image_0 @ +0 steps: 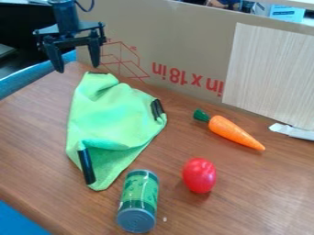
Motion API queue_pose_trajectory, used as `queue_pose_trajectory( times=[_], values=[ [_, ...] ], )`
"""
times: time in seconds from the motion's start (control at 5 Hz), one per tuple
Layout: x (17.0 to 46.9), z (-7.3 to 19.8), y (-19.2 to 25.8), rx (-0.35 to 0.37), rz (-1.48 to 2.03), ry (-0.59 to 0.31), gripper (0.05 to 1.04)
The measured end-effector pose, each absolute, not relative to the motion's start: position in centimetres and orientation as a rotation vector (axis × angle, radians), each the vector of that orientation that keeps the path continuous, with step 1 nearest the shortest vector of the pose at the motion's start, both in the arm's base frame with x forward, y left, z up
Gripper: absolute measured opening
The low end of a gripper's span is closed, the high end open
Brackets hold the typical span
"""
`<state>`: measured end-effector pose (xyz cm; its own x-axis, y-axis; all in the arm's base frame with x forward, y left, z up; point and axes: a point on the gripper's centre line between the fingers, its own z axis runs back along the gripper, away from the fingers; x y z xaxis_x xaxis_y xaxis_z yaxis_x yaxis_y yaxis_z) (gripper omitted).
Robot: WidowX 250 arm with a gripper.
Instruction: Unfold the cloth from left to right
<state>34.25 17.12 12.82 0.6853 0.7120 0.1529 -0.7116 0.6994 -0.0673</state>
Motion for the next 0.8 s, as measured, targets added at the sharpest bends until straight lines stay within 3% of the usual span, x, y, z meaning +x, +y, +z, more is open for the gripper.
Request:
queue_pose_trajectory(
  times=[0.2,0.8],
  values=[
    [34.2,11.5,17.0,-0.006,0.800,-0.135,1.000],
    [35.6,8.6,13.2,0.072,0.715,-0.147,1.000]
  ],
)
